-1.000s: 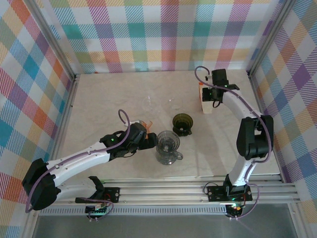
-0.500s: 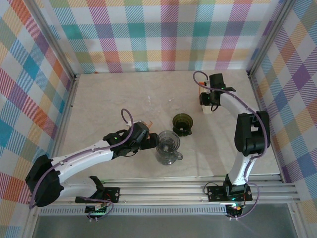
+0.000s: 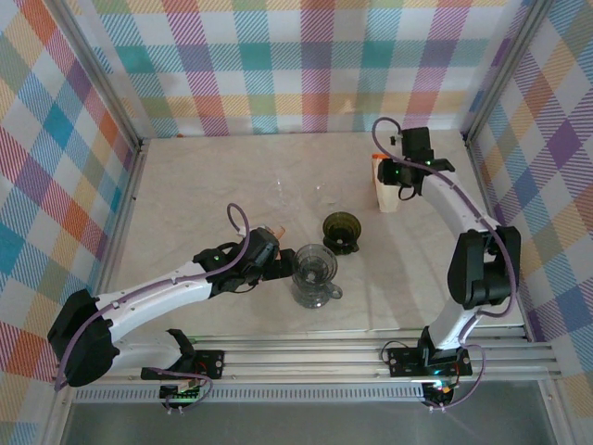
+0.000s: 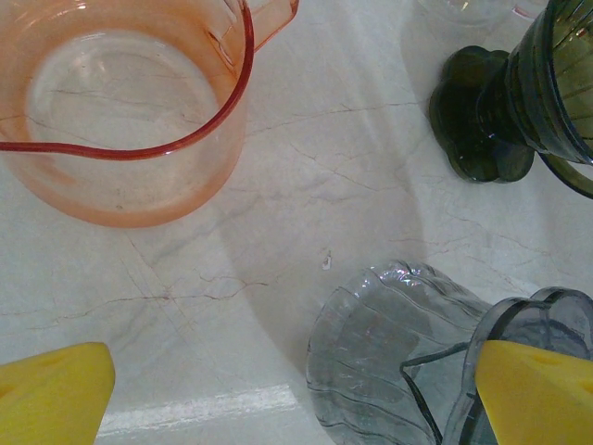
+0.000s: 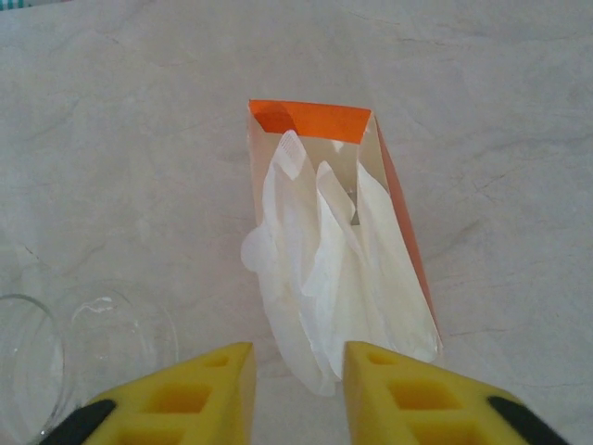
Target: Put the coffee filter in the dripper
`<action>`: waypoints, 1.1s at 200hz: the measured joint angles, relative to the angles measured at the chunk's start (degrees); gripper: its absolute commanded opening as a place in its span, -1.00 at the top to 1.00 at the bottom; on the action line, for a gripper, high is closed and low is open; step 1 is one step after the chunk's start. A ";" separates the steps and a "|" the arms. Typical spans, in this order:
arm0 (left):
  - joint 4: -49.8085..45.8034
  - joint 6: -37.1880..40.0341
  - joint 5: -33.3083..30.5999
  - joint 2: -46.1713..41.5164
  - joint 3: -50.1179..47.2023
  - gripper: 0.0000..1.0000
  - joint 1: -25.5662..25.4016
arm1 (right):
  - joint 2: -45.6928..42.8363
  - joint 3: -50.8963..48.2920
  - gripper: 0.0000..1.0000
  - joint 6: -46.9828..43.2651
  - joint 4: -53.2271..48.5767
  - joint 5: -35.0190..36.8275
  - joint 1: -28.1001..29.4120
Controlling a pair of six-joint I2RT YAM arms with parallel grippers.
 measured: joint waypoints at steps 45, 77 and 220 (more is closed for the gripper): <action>0.00 0.00 0.00 0.70 0.07 -1.00 0.00 | 4.63 3.61 0.52 -0.02 -1.29 0.22 0.35; 0.00 0.02 0.02 1.90 0.70 -1.00 0.00 | 7.74 5.88 0.55 -0.02 -2.47 0.26 0.85; 0.00 0.07 0.00 2.64 1.07 -1.00 0.00 | 10.36 6.97 0.81 -0.26 -3.06 1.75 1.11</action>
